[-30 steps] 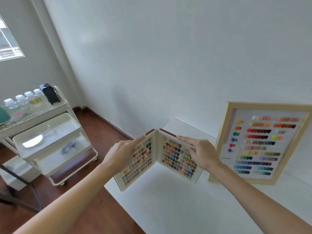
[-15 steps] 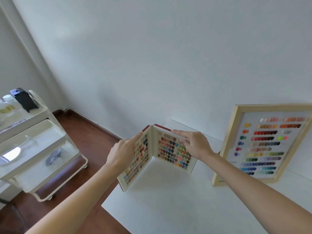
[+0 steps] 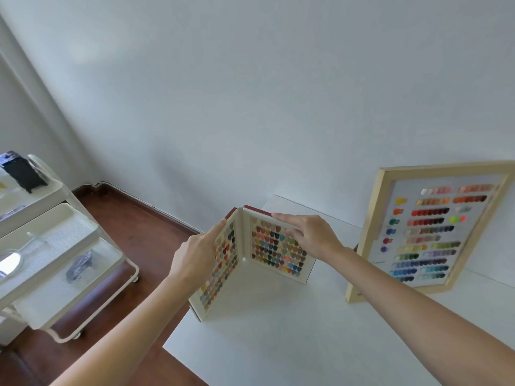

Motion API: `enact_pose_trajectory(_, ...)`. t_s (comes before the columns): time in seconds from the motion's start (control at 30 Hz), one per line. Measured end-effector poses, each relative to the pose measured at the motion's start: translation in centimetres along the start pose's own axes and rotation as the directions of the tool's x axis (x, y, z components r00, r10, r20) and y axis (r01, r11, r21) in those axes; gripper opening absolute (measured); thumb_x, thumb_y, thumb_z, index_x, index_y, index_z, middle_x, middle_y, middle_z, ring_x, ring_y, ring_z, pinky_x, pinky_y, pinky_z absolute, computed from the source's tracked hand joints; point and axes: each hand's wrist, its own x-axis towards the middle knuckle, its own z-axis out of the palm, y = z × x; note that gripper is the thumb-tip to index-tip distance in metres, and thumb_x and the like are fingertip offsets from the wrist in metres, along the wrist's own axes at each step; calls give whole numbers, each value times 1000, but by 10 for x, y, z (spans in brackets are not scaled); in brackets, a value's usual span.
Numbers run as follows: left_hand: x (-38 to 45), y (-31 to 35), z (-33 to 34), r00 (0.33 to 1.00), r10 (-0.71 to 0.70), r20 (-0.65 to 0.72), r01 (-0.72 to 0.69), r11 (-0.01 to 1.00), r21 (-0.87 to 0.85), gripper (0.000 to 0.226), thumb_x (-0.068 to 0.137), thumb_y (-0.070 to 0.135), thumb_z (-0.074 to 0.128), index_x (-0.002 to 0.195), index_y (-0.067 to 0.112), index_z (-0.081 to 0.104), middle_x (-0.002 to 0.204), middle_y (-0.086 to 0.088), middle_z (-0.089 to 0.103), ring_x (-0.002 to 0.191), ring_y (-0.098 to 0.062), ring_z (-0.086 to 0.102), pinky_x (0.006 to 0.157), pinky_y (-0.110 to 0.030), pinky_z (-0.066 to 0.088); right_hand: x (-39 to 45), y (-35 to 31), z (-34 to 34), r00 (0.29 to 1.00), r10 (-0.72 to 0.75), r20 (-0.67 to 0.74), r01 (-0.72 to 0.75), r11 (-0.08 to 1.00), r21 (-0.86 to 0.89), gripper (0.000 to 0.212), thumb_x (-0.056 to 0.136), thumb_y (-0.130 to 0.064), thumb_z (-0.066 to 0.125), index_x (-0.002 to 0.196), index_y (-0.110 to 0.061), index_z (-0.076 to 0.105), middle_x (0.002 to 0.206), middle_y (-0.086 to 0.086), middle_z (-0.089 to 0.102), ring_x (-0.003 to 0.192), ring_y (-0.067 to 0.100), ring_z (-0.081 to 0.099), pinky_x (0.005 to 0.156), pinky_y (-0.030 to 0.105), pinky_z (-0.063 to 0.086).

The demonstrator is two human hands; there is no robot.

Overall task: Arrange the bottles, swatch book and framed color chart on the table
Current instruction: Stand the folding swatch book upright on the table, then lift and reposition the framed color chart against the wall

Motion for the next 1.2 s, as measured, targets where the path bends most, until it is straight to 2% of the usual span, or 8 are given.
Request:
enact_pose_trajectory(0.07, -1, 6, -1, 1000, 4, -14, -4, 1000, 11, 58, 95, 17, 46, 143, 46, 29, 99, 1, 60, 67, -16, 60, 47, -25, 45, -2, -1, -4, 1000, -1, 2, 1, 999, 40, 44, 92, -27, 57, 133, -37, 47, 105, 1, 72, 76, 15, 65, 77, 36, 58)
enact_pose_trajectory(0.17, -3, 22, -1, 993, 78, -91, -74, 996, 44, 55, 94, 27, 51, 145, 34, 31, 134, -5, 51, 116, -25, 55, 83, -38, 52, -14, 0, -13, 998, -38, -53, 41, 997, 58, 43, 93, -32, 55, 135, -32, 46, 107, 1, 68, 91, 18, 63, 83, 37, 55)
enact_pose_trajectory(0.23, -6, 40, 0, 972, 168, -162, -168, 986, 12, 56, 93, 27, 54, 145, 30, 33, 145, -5, 43, 133, -25, 41, 106, -44, 40, -25, 4, -22, 992, -77, -95, 85, 994, 72, 43, 93, -33, 54, 135, -30, 46, 117, 1, 65, 101, 18, 62, 88, 35, 53)
enact_pose_trajectory(0.33, -14, 78, 6, 930, 319, -181, -333, 941, -53, 54, 94, 28, 56, 146, 24, 37, 156, -3, 30, 147, -21, 22, 120, -47, 24, -47, 15, -42, 970, -148, -195, 165, 984, 72, 39, 95, -29, 53, 133, -26, 50, 120, 0, 63, 104, 14, 61, 90, 28, 52)
enact_pose_trajectory(0.57, -48, 186, 48, 836, 535, -125, -549, 804, -229, 55, 96, 30, 54, 147, 30, 33, 158, 7, 21, 138, -19, 39, 110, -43, 42, -119, 76, -100, 909, -132, -395, 173, 983, 69, 32, 96, -20, 52, 127, -16, 57, 107, 0, 66, 89, 3, 61, 78, 21, 55)
enact_pose_trajectory(0.93, -53, 282, 138, 922, 386, -33, -376, 870, -319, 98, 93, 24, 60, 146, 47, -18, 159, 6, -25, 151, -33, 2, 116, -55, 25, -232, 204, -156, 877, 159, -454, -120, 986, 113, 37, 93, -13, 56, 129, -19, 54, 111, 0, 61, 91, 0, 58, 79, 5, 49)
enact_pose_trajectory(1.1, -38, 289, 148, 938, 335, -85, -344, 882, -322, 106, 90, 18, 62, 144, 45, -25, 159, 3, -28, 150, -38, 4, 112, -58, 27, -235, 236, -157, 872, 264, -413, -234, 965, 122, 51, 93, -17, 56, 140, -22, 38, 122, 6, 52, 105, 14, 55, 93, 31, 52)
enact_pose_trajectory(1.2, -26, 287, 151, 940, 325, -101, -340, 880, -332, 107, 91, 13, 61, 144, 46, -26, 160, 4, -24, 149, -38, 12, 111, -56, 32, -227, 250, -154, 863, 326, -386, -305, 945, 117, 58, 94, -18, 54, 143, -24, 26, 130, 11, 44, 111, 23, 55, 94, 31, 47)
